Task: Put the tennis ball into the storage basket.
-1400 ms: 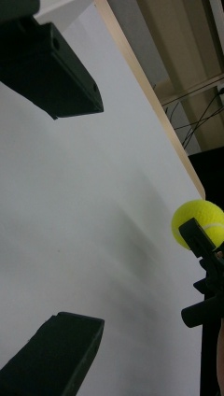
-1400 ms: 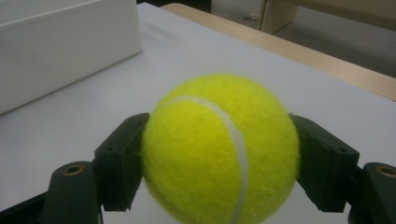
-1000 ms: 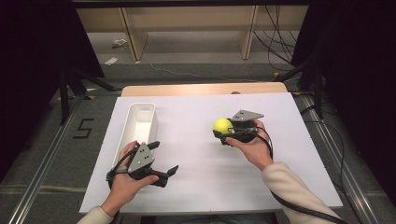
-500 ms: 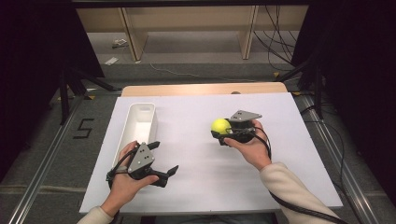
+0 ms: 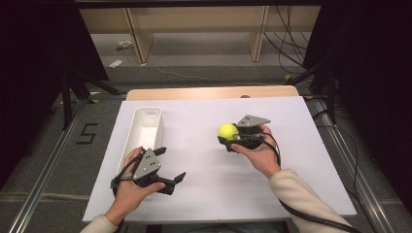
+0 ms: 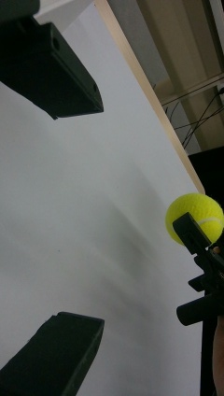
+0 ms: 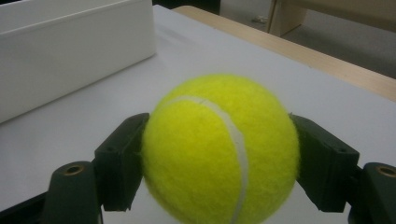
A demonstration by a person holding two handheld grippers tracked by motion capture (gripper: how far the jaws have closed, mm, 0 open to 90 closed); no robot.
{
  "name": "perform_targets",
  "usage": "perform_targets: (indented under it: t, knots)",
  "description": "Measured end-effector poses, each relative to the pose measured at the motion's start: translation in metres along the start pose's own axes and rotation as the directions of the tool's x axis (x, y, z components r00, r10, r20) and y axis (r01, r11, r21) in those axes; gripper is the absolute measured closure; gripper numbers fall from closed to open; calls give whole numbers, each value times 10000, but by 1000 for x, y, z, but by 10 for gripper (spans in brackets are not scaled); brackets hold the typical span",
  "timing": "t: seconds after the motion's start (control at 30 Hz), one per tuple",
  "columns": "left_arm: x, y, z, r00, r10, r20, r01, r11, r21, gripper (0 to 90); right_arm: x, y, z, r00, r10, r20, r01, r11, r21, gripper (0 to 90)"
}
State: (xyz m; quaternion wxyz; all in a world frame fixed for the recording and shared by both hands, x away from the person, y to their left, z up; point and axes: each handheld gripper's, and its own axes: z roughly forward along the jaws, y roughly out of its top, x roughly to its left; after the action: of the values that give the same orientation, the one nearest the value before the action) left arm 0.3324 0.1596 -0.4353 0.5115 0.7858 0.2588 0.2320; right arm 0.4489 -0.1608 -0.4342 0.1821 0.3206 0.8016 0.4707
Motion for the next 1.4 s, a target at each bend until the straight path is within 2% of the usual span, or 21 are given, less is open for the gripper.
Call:
perform_targets:
  t: [1.4]
  knots:
    - [0,0,0,10000,-32,11,32,10000,6,0,9,4,6,9997,-102,-215,100,9999,-85,264]
